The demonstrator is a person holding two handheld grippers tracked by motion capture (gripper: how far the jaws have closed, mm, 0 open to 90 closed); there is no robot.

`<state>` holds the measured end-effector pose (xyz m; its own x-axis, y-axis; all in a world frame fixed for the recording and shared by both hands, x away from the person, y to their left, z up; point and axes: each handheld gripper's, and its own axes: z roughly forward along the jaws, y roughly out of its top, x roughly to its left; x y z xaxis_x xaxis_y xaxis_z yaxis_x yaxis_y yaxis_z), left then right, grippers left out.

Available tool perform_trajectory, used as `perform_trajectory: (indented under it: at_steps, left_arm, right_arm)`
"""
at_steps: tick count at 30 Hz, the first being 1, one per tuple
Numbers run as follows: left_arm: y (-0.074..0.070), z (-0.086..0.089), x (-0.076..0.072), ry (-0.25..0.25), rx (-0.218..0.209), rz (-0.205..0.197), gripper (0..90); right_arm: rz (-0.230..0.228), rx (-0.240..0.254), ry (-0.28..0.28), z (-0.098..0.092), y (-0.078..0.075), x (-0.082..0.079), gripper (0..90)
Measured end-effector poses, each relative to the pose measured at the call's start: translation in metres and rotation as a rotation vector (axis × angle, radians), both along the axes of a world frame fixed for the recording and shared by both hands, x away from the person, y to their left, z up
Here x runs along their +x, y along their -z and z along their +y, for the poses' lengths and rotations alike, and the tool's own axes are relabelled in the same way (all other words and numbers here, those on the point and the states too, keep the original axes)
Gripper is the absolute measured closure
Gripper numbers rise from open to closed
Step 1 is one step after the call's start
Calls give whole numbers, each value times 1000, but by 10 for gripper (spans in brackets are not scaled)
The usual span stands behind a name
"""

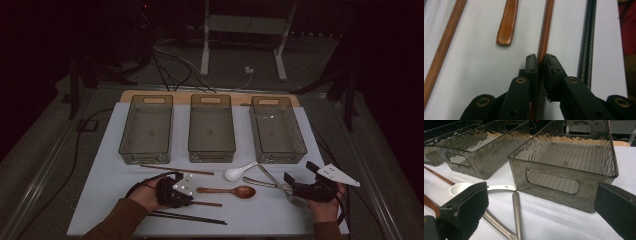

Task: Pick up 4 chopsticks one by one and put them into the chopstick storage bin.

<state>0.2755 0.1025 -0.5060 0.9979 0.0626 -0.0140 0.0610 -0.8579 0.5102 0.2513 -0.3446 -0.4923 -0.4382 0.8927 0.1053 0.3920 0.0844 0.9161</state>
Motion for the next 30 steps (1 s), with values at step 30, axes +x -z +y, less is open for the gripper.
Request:
perform_trajectory:
  at_steps: [30]
  left_arm:
    - [-34, 34, 7, -150, -75, -84, 863]
  right_arm:
    - [0, 8, 10, -1, 0, 0, 0]
